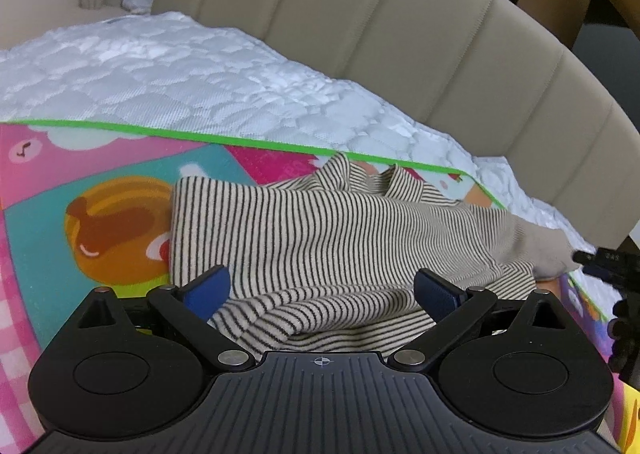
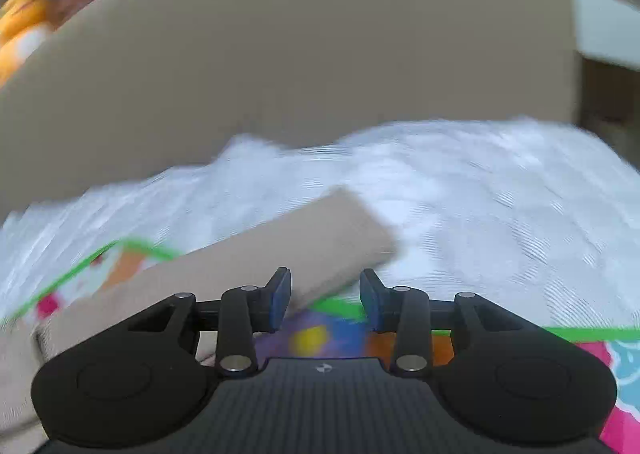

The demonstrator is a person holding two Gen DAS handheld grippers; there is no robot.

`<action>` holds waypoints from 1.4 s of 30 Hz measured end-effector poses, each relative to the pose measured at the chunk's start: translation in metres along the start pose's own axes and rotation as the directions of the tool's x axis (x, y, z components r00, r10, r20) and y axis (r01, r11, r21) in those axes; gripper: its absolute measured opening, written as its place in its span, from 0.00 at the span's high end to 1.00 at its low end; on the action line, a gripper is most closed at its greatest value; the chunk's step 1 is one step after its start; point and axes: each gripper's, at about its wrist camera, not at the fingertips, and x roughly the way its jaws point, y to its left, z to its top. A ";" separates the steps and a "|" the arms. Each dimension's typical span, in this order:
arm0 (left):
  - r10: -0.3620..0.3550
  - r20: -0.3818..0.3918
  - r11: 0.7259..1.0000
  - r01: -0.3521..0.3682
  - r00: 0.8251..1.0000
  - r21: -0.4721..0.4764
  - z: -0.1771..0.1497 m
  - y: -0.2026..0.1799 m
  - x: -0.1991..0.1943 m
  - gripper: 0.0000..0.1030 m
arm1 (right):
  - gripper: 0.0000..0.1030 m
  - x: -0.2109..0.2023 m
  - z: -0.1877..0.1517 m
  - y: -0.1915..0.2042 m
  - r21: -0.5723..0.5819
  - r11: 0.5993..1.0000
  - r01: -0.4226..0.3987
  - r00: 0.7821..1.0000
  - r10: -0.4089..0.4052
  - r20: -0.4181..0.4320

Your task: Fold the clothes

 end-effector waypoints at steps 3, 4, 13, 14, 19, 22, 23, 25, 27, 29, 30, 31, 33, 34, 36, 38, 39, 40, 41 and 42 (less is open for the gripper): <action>0.010 -0.001 1.000 -0.010 1.000 0.020 -0.001 -0.003 0.001 0.02 | 0.64 0.013 0.002 -0.024 0.101 0.995 0.002 1.000 -0.001 -0.007; 0.014 -0.001 1.000 -0.013 1.000 0.028 -0.002 -0.004 0.002 0.01 | 0.64 0.018 0.003 -0.026 0.126 0.992 -0.008 1.000 0.009 -0.005; -0.010 0.013 1.000 0.010 1.000 -0.016 -0.001 0.002 -0.001 0.00 | 0.92 0.012 0.022 0.023 -0.044 0.993 -0.112 0.992 0.115 0.058; -0.025 0.016 0.998 0.026 1.000 -0.052 0.001 0.006 -0.002 0.00 | 0.92 0.005 0.025 0.032 -0.088 0.988 -0.125 0.989 0.131 0.073; -0.064 0.054 0.973 0.074 0.997 -0.218 0.010 0.030 -0.016 0.00 | 0.93 -0.037 0.038 0.088 -0.281 0.936 -0.214 0.959 0.257 0.124; -0.028 0.092 0.960 0.053 0.995 -0.276 0.017 0.042 -0.029 0.00 | 0.93 -0.074 0.033 0.137 -0.355 0.875 -0.329 0.916 0.387 0.104; -0.012 0.107 0.955 0.043 0.994 -0.292 0.019 0.047 -0.034 0.00 | 0.93 -0.086 0.031 0.153 -0.378 0.851 -0.365 0.899 0.428 0.095; 0.017 0.136 0.947 0.028 0.991 -0.321 0.024 0.056 -0.044 0.00 | 0.93 -0.110 0.028 0.186 -0.424 0.795 -0.434 0.858 0.508 0.074; 0.036 0.162 0.934 0.024 0.986 -0.357 0.028 0.066 -0.053 0.00 | 0.93 -0.132 0.023 0.217 -0.466 0.733 -0.496 0.814 0.579 0.044; 0.051 0.184 0.919 0.026 0.982 -0.393 0.032 0.077 -0.062 0.00 | 0.93 -0.148 0.010 0.244 -0.509 0.674 -0.535 0.782 0.623 0.002; 0.057 0.194 0.912 0.028 0.979 -0.409 0.034 0.083 -0.066 0.00 | 0.93 -0.154 0.002 0.256 -0.528 0.648 -0.550 0.770 0.638 -0.018; 0.062 0.200 0.906 0.029 0.978 -0.422 0.035 0.088 -0.068 0.00 | 0.93 -0.158 -0.006 0.266 -0.544 0.623 -0.561 0.759 0.650 -0.039; 0.069 0.209 0.895 0.032 0.976 -0.445 0.038 0.097 -0.073 0.00 | 0.93 -0.162 -0.024 0.283 -0.558 0.584 -0.590 0.742 0.664 -0.090; 0.071 0.212 0.891 0.034 0.975 -0.453 0.038 0.101 -0.075 0.00 | 0.93 -0.162 -0.033 0.289 -0.562 0.568 -0.601 0.737 0.666 -0.116; 0.073 0.218 0.883 0.039 0.973 -0.468 0.039 0.106 -0.079 0.00 | 0.93 -0.158 -0.053 0.301 -0.577 0.538 -0.614 0.734 0.657 -0.168; 0.070 0.225 0.878 0.046 0.972 -0.476 0.040 0.110 -0.081 0.00 | 0.90 -0.154 -0.074 0.311 -0.596 0.513 -0.618 0.737 0.641 -0.213; 0.071 0.227 0.877 0.048 0.971 -0.478 0.040 0.112 -0.082 0.00 | 0.88 -0.157 -0.084 0.313 -0.599 0.498 -0.627 0.732 0.639 -0.236; 0.071 0.228 0.876 0.049 0.971 -0.479 0.040 0.113 -0.082 0.00 | 0.81 -0.159 -0.091 0.312 -0.598 0.483 -0.639 0.722 0.645 -0.250; 0.069 0.228 0.876 0.050 0.971 -0.480 0.040 0.114 -0.082 0.00 | 0.66 -0.160 -0.094 0.312 -0.597 0.470 -0.650 0.710 0.654 -0.259; 0.065 0.227 0.875 0.054 0.972 -0.481 0.040 0.115 -0.082 0.00 | 0.58 -0.160 -0.097 0.312 -0.595 0.456 -0.661 0.699 0.663 -0.268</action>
